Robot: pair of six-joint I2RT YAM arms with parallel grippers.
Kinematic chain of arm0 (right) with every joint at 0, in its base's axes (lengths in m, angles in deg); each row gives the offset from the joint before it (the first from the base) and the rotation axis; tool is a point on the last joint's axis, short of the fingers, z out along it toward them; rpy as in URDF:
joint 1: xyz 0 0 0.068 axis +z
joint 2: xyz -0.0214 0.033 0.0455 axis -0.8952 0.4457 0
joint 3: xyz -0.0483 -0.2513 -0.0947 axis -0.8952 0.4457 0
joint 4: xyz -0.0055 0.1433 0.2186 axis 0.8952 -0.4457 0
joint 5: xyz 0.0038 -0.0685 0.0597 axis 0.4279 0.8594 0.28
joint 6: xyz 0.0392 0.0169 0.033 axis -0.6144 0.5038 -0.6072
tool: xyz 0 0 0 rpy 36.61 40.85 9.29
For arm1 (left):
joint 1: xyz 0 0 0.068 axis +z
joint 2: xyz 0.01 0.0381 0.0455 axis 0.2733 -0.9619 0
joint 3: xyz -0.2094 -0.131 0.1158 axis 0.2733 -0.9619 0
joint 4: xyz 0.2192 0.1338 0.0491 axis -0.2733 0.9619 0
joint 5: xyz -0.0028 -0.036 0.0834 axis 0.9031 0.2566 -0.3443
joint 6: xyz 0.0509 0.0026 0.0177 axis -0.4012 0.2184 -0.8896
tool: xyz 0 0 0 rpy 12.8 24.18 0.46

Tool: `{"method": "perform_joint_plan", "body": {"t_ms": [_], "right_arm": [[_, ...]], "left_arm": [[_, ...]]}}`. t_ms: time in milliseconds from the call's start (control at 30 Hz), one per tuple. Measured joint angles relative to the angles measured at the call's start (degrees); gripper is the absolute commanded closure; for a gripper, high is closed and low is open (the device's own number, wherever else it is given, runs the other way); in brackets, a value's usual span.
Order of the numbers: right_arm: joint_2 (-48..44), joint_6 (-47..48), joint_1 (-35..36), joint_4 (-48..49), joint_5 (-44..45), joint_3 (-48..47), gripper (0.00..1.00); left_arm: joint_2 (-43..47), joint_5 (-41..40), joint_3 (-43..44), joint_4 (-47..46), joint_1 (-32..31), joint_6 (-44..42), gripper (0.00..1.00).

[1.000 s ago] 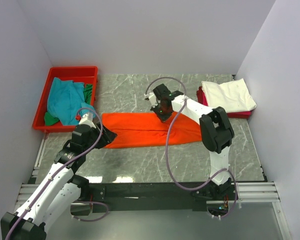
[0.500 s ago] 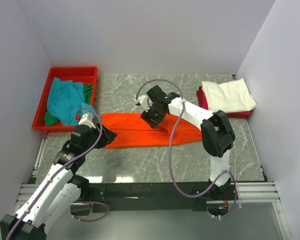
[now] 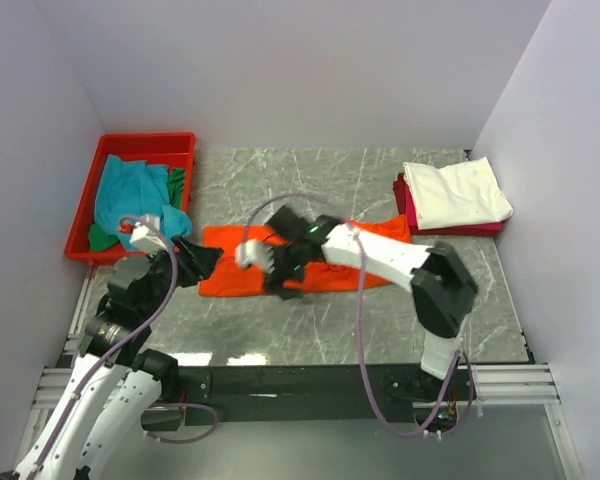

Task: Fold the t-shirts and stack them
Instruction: Fold the tshirt

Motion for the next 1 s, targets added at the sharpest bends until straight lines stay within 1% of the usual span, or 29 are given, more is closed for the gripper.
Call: {"method": "perform_joint_plan", "body": {"t_ms": [33,67,100,200,300,333,433,500,567,633,733,833,1000], "right_arm": [[-0.83,0.24,-2.6,-0.5,-1.81,0.35,0.16],[-2.43,0.24,-6.1,-0.13,-3.19,2.03,0.13],[-4.46,0.2,-9.55,-0.22,-3.85,3.93,0.13],[-14.51,-0.39,-25.64,-0.04,-5.55,13.38,0.12],[-24.28,-1.57,-43.5,-0.09,-7.37,21.18,0.11],[-26.14,-1.86,-47.47,-0.24,-7.72,22.53,0.11],[-28.3,-2.56,-60.76,-1.07,-10.88,24.5,0.16],[-25.99,-2.8,-67.08,-1.29,-13.18,23.98,0.25],[-22.34,-2.97,-70.93,-2.21,-14.67,22.77,0.36],[-17.09,-2.78,-73.57,-3.56,-16.52,20.63,0.38],[-10.93,-2.45,-75.54,-5.01,-18.45,18.23,0.41],[-8.81,-1.92,-76.04,-6.56,-19.52,18.14,0.43],[-8.57,-1.51,-76.0,-7.43,-20.04,18.14,0.46]], "left_arm": [[-0.63,0.48,-0.7,-0.17,0.0,0.39,0.41],[-1.42,1.38,-1.86,-0.92,0.0,0.94,0.41],[-2.29,2.43,-3.45,-1.95,0.0,1.36,0.41],[-6.25,5.75,-8.2,-4.85,0.0,2.86,0.42],[-12.59,9.07,-10.97,-8.37,-0.15,3.96,0.43],[-14.82,9.99,-11.21,-9.57,-0.28,4.33,0.43],[-20.98,11.76,-11.19,-14.6,-1.31,4.48,0.43],[-25.46,12.57,-10.95,-18.05,-2.36,4.48,0.43],[-29.68,12.63,-10.64,-20.33,-3.54,4.46,0.43],[-33.07,12.66,-10.4,-22.1,-4.52,4.44,0.44],[-37.4,12.63,-10.32,-24.76,-5.42,4.46,0.44],[-40.68,12.63,-10.32,-27.02,-5.81,4.44,0.44],[-46.12,12.59,-9.68,-29.4,-5.95,4.28,0.44]]}}
